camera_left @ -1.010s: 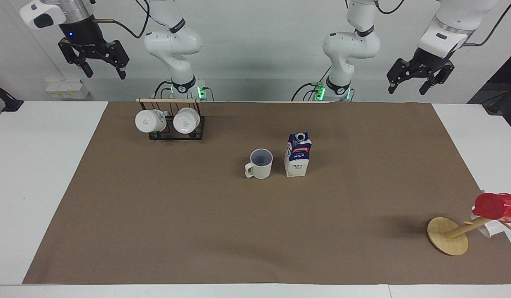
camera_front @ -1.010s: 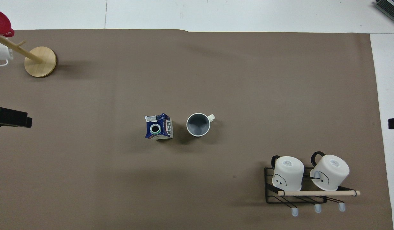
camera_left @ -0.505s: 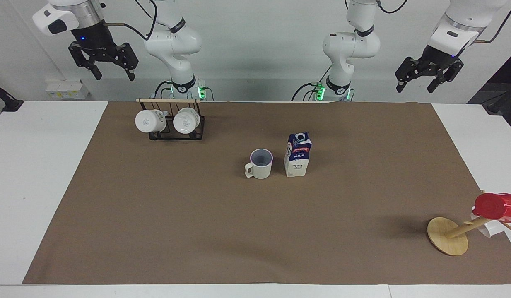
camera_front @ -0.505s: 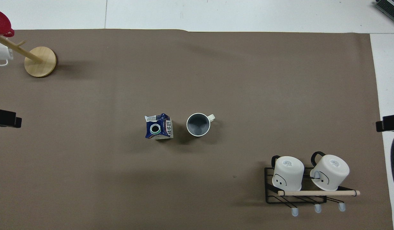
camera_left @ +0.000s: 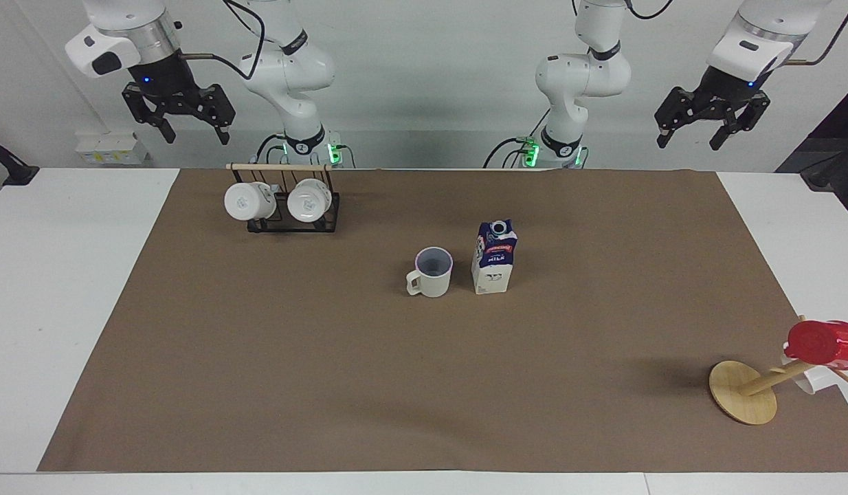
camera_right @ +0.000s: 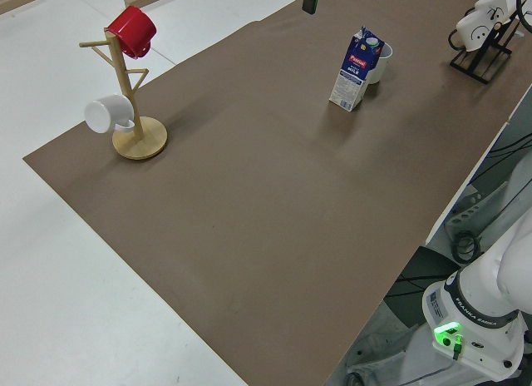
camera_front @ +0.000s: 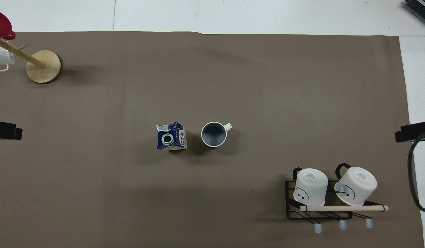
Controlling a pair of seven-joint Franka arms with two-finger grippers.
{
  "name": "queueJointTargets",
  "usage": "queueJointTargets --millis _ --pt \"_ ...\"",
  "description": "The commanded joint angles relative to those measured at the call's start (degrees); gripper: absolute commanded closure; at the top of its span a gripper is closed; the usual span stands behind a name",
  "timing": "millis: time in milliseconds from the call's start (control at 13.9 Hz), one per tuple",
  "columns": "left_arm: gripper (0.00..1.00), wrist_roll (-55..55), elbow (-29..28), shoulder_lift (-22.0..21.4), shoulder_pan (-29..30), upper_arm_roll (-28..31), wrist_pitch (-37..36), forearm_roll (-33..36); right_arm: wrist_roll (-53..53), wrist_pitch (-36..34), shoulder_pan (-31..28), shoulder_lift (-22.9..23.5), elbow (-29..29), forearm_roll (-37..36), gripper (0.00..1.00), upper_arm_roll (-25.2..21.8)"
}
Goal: Place cup and milk on table
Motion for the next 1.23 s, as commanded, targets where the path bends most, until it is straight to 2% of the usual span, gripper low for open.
queueJointTargets --millis 0,144,433,649,794,1155 --pt "0.00 0.9 0.5 -0.4 0.4 -0.4 -2.7 1.1 -0.4 1.0 -0.1 -0.9 -1.2 -0.9 0.00 0.3" --pt "0.00 0.9 0.1 -1.8 0.3 -0.5 -3.5 1.0 -0.5 0.7 -0.1 -0.2 0.3 -1.3 0.00 0.3" --pt "0.00 0.8 0.5 -1.6 0.2 -0.5 -2.7 1.2 -0.5 1.1 -0.2 -0.3 0.5 -0.6 0.00 0.3" --pt "0.00 0.8 1.1 -0.6 0.4 -0.5 -3.0 1.0 -0.6 1.1 -0.1 -0.6 0.1 -0.9 0.00 0.3" --pt "0.00 0.9 3.5 1.2 0.4 -0.5 -3.5 1.0 -0.6 1.0 -0.1 -0.8 -0.1 -0.9 0.00 0.3" --pt "0.00 0.8 3.4 1.3 0.2 -0.5 -2.7 0.7 -1.1 0.8 -0.1 -1.0 -0.3 -0.9 0.00 0.3"
